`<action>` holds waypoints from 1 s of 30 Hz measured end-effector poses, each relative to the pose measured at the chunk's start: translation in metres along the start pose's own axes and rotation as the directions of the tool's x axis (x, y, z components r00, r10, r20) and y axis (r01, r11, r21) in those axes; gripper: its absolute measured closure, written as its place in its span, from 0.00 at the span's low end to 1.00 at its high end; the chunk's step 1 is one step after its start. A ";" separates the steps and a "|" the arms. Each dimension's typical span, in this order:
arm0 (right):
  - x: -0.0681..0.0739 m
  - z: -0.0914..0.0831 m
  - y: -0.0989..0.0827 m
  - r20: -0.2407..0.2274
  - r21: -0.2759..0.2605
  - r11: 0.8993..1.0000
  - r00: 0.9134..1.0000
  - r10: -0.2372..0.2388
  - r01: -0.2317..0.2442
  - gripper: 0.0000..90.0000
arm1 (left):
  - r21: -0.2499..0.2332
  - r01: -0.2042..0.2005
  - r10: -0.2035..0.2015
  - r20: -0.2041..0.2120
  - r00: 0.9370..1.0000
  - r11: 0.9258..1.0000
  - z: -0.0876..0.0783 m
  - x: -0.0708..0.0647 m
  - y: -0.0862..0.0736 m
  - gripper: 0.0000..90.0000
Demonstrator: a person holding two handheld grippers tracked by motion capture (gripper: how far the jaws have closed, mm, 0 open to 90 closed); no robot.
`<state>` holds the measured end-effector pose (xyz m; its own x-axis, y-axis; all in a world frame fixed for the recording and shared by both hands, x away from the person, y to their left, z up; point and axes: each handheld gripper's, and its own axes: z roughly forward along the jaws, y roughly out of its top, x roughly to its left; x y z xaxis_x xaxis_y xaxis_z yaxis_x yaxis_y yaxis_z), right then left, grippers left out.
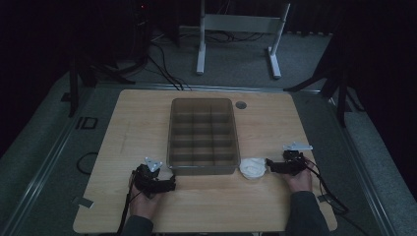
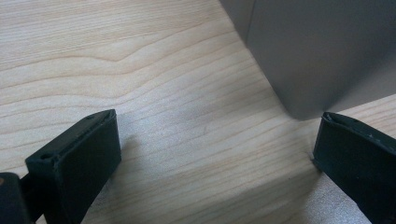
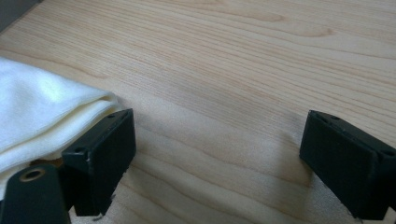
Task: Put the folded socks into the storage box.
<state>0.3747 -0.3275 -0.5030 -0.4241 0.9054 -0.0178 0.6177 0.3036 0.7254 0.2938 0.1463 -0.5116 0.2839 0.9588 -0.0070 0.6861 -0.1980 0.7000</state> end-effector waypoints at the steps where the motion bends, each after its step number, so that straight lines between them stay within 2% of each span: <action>1: 0.000 0.000 0.000 0.001 -0.001 1.000 1.000 0.000 0.000 0.12 | 0.000 0.000 0.000 0.000 1.000 1.000 0.000 0.000 0.000 0.01; 6: 0.002 -0.001 0.000 0.000 -0.002 1.000 1.000 0.000 0.000 0.16 | 0.001 -0.001 0.001 0.000 1.000 1.000 0.000 0.000 0.000 0.01; 15: 0.003 -0.004 0.001 -0.004 0.003 1.000 1.000 -0.004 0.004 0.30 | 0.001 0.000 0.000 0.001 1.000 1.000 0.000 0.000 0.000 0.01; 17: 0.005 -0.006 0.002 -0.005 0.007 1.000 1.000 -0.007 0.007 0.40 | 0.001 0.000 0.000 0.000 1.000 1.000 0.000 0.000 0.000 0.01; 19: 0.007 -0.007 0.002 -0.014 0.007 1.000 1.000 -0.016 0.016 0.44 | 0.001 -0.001 0.001 0.000 1.000 1.000 0.000 0.000 0.000 0.01; 22: 0.008 -0.007 0.003 -0.020 0.013 1.000 1.000 -0.023 0.023 0.46 | 0.001 -0.001 0.001 0.000 1.000 1.000 0.000 0.000 0.000 0.01; 23: 0.011 -0.008 0.004 -0.022 0.014 0.999 0.999 -0.038 0.039 0.48 | 0.001 0.000 0.000 0.001 1.000 1.000 0.000 0.000 0.000 0.01; 30: 0.016 -0.011 0.012 -0.029 0.006 0.998 0.997 -0.067 0.067 0.49 | 0.001 -0.001 0.001 0.000 1.000 1.000 0.000 0.000 0.000 0.01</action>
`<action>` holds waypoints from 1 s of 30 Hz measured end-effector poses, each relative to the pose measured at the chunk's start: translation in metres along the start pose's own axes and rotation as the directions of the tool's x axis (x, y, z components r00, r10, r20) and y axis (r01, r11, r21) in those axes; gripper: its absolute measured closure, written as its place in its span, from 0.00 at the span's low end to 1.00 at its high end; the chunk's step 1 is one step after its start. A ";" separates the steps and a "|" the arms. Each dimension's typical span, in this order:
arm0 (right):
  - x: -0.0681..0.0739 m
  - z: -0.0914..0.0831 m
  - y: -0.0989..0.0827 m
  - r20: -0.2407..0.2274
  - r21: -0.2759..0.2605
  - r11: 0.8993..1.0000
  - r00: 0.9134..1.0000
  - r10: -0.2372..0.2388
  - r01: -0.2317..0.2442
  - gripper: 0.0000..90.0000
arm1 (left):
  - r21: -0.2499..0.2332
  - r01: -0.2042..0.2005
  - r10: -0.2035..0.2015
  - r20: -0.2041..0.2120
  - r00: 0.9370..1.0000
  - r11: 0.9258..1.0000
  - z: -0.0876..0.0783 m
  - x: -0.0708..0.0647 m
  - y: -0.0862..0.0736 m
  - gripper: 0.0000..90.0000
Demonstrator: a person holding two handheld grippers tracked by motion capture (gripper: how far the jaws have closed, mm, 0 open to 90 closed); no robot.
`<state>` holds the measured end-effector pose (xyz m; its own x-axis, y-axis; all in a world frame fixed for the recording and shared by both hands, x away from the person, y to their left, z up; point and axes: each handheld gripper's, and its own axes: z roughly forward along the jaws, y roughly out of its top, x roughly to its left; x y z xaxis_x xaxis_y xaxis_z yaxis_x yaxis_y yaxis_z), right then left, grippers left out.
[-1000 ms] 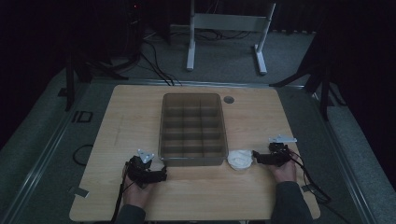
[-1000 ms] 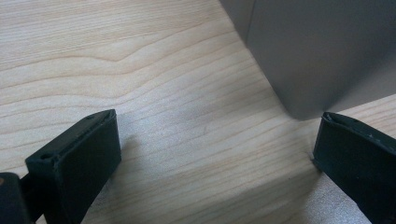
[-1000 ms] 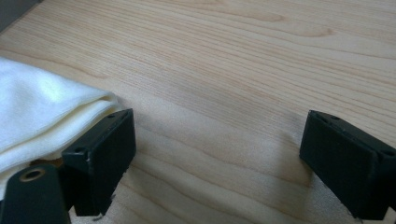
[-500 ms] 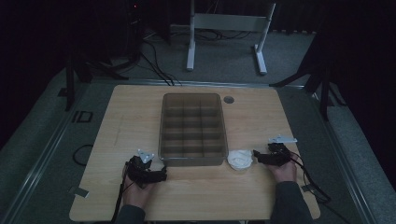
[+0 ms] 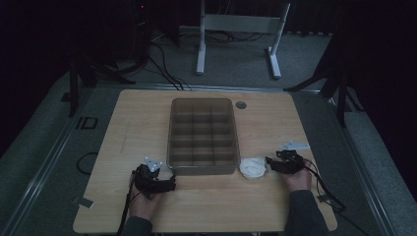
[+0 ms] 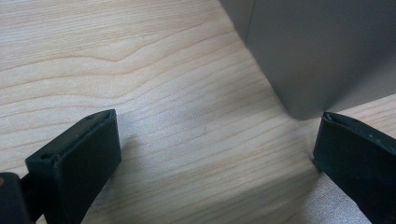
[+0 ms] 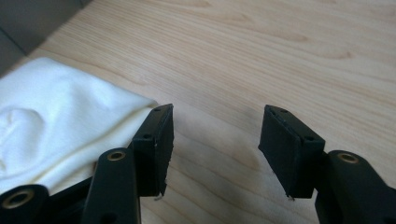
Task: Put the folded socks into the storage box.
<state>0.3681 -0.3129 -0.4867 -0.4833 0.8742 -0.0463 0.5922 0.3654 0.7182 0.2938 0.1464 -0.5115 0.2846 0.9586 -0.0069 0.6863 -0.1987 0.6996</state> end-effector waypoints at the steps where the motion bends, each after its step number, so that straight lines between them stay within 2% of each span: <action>1: 0.000 0.000 0.001 -0.001 0.000 1.000 1.000 -0.005 0.005 0.50 | 0.000 0.000 0.000 0.000 1.000 1.000 0.000 0.000 0.000 0.01; 9: 0.003 -0.007 0.011 0.005 -0.007 0.999 0.999 -0.054 0.054 0.52 | 0.000 0.000 0.000 0.000 1.000 1.000 0.000 0.000 0.000 0.01; 16: 0.002 -0.024 0.025 -0.001 -0.021 0.996 0.996 -0.091 0.091 0.53 | 0.000 0.000 0.000 0.000 1.000 1.000 0.000 0.000 0.000 0.01; 27: -0.001 -0.035 0.033 -0.034 -0.031 0.994 0.994 -0.102 0.101 0.52 | 0.001 0.001 -0.001 -0.002 1.000 1.000 0.000 -0.001 0.000 0.01; 30: 0.000 -0.038 0.037 -0.036 -0.035 0.992 0.992 -0.119 0.118 0.52 | 0.000 0.001 -0.001 -0.001 1.000 1.000 0.000 -0.002 0.000 0.01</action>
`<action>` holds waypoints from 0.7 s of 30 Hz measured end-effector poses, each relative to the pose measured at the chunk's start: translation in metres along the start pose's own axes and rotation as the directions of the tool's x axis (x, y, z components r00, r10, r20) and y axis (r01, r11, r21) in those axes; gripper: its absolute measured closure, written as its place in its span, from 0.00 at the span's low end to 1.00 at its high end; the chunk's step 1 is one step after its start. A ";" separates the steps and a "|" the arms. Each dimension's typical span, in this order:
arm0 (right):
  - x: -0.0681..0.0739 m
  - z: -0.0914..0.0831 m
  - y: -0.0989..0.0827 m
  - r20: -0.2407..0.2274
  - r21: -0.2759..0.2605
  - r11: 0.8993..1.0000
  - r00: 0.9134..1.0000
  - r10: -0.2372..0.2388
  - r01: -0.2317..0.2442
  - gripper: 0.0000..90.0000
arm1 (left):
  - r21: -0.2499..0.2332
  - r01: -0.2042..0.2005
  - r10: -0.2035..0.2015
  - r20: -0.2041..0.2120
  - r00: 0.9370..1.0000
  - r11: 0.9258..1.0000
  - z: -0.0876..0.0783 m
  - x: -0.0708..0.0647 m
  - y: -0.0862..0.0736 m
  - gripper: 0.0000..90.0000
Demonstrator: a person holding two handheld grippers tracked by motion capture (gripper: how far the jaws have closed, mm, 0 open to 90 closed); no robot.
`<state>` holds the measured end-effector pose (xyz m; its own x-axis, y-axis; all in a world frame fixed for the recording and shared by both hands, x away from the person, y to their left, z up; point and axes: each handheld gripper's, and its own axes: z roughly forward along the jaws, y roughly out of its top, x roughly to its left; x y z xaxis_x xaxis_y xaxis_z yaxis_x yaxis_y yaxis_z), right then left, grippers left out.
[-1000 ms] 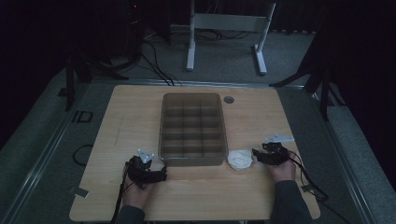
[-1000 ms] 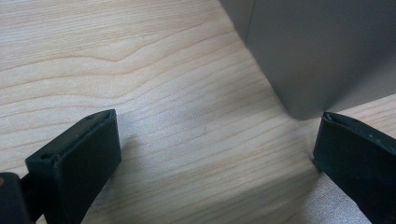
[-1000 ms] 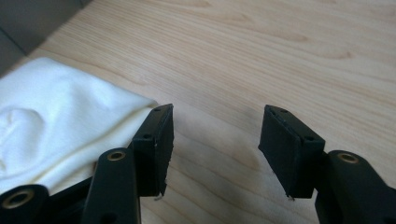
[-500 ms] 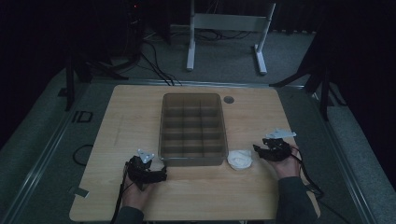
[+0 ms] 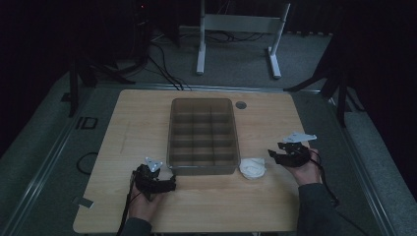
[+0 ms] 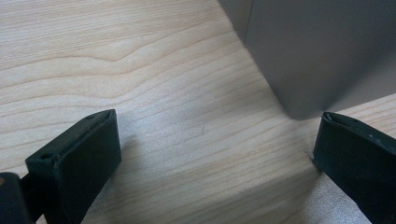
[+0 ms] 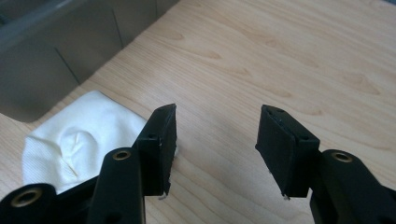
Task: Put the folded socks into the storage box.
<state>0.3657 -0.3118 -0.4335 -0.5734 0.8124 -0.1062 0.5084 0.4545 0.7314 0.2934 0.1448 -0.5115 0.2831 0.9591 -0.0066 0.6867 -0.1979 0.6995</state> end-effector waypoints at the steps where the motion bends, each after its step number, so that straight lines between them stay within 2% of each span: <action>1: 0.000 -0.001 0.001 0.002 0.001 1.000 1.000 -0.005 0.005 0.52 | 0.000 0.000 0.000 0.000 1.000 1.000 0.000 0.000 0.000 0.01; 11: 0.006 -0.004 0.016 -0.021 -0.011 0.998 0.998 -0.058 0.058 0.53 | -0.001 -0.003 0.003 0.003 1.000 1.000 0.000 -0.002 0.000 0.01; 15: 0.006 -0.006 0.020 -0.035 -0.021 0.998 0.998 -0.054 0.053 0.56 | 0.000 -0.007 0.007 0.006 1.000 1.000 0.000 -0.002 0.000 0.01; 21: 0.009 -0.009 0.027 -0.041 -0.022 0.997 0.997 -0.072 0.071 0.56 | 0.000 -0.010 0.010 0.009 1.000 1.000 0.000 -0.003 0.000 0.01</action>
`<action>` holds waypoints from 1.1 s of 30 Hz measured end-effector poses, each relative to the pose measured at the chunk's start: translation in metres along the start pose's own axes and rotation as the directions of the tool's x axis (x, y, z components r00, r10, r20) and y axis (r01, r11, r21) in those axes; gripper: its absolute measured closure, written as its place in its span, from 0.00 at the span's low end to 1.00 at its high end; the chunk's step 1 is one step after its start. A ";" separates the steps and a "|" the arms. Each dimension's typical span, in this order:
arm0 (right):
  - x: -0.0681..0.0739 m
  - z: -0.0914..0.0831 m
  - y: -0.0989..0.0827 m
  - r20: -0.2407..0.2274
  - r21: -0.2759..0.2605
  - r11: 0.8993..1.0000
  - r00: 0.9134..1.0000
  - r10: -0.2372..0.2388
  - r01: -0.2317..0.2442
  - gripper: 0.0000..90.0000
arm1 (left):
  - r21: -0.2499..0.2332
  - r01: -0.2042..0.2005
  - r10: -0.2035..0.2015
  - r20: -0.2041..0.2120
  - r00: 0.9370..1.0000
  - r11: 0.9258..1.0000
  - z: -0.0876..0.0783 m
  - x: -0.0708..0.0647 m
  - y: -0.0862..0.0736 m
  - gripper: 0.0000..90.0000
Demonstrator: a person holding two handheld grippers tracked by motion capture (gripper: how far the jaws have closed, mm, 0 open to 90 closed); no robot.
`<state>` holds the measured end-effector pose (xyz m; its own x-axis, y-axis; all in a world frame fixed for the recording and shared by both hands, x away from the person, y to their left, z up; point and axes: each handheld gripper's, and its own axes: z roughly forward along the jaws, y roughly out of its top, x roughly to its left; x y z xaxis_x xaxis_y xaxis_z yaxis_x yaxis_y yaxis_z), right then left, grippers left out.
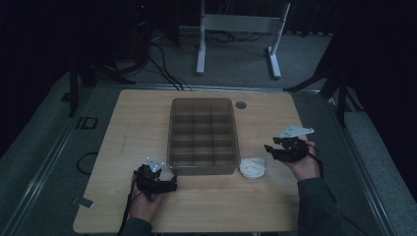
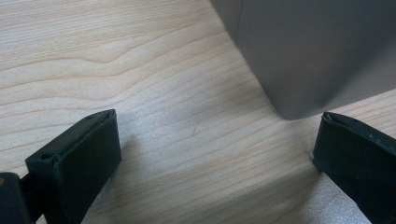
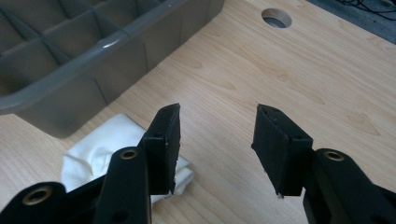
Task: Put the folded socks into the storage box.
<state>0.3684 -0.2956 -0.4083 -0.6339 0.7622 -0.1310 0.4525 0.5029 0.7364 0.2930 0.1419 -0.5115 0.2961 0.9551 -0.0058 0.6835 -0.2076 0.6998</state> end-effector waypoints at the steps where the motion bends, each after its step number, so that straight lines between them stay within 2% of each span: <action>1: 0.000 -0.001 0.001 -0.002 0.005 1.000 1.000 -0.008 0.008 0.56 | -0.001 0.000 0.000 0.000 1.000 1.000 0.000 0.000 0.000 0.01; 5: 0.001 -0.003 0.007 -0.008 0.020 0.999 1.000 -0.029 0.029 0.56 | 0.000 -0.001 0.001 0.002 1.000 1.000 0.000 0.000 0.000 0.01; 6: 0.002 -0.004 0.009 -0.010 0.026 0.998 0.999 -0.049 0.049 0.58 | 0.000 -0.001 0.001 0.002 1.000 1.000 0.000 0.000 0.000 0.01; 7: 0.002 -0.004 0.009 -0.010 0.026 0.998 0.999 -0.049 0.049 0.58 | 0.000 -0.002 0.002 0.002 1.000 1.000 0.000 -0.001 0.000 0.01; 8: 0.004 -0.005 0.011 -0.015 0.035 0.997 0.997 -0.075 0.075 0.58 | 0.000 -0.003 0.003 0.002 1.000 1.000 0.000 -0.001 0.000 0.01; 12: 0.007 -0.007 0.015 -0.020 0.046 0.994 0.994 -0.103 0.104 0.58 | 0.000 -0.006 0.006 0.003 1.000 1.000 0.000 -0.001 0.000 0.01; 22: 0.010 -0.009 0.026 -0.033 0.067 0.988 0.990 -0.141 0.143 0.58 | 0.000 -0.007 0.007 0.005 1.000 1.000 0.000 -0.002 0.000 0.01; 30: 0.016 -0.007 0.034 -0.055 0.096 0.978 0.982 -0.181 0.186 0.59 | -0.001 -0.007 0.007 0.007 1.000 1.000 0.000 -0.002 0.000 0.01; 33: 0.020 -0.005 0.038 -0.073 0.119 0.969 0.975 -0.209 0.217 0.59 | -0.001 -0.007 0.007 0.007 1.000 1.000 0.000 -0.002 0.000 0.01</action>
<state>0.3697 -0.2639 -0.3797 -0.7587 0.6082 -0.2335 0.3755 0.7011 0.6062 0.2928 0.1394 -0.5114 0.3058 0.9521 -0.0056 0.6806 -0.2145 0.7006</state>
